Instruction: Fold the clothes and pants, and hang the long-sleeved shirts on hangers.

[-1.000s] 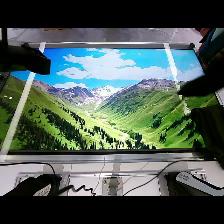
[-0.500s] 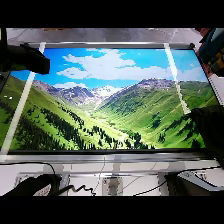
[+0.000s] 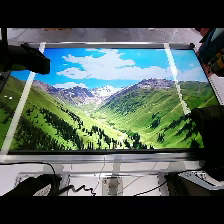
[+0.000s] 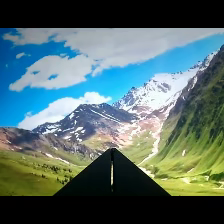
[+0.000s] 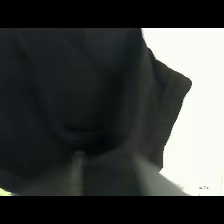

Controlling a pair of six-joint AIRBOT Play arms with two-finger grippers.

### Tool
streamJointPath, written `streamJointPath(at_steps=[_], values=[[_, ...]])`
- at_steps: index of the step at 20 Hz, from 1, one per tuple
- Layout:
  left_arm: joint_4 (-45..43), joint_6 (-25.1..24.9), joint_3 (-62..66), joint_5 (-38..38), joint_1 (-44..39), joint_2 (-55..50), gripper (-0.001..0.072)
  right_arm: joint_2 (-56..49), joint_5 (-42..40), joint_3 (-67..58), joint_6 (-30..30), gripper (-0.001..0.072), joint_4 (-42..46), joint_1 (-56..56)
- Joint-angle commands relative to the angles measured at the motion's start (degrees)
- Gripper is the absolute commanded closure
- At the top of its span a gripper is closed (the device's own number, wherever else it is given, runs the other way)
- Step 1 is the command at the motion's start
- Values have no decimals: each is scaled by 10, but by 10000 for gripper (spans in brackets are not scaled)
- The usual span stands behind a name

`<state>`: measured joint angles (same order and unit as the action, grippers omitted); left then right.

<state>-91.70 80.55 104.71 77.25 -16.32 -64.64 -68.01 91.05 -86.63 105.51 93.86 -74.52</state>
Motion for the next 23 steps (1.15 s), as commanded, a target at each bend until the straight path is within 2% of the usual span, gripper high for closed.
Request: streamJointPath(at_steps=[1, 2, 6, 15, 19, 23], values=[[0, 0, 0, 0, 0, 0, 699, 0, 1, 1, -1, 627, -12, 8], [0, 0, 0, 0, 0, 0, 699, 0, -2, 1, -1, 688, -13, 23], [0, 0, 0, 0, 0, 0, 699, 0, -31, 2, -21, 688, -30, 150], [0, 0, 0, 0, 0, 0, 699, 0, -155, 2, -99, 688, -15, 614], [0, 0, 0, 0, 0, 0, 699, 0, -183, 2, -135, 688, -16, 725], [0, 0, 0, 0, 0, 0, 699, 0, -220, 2, -135, 688, -24, 775]])
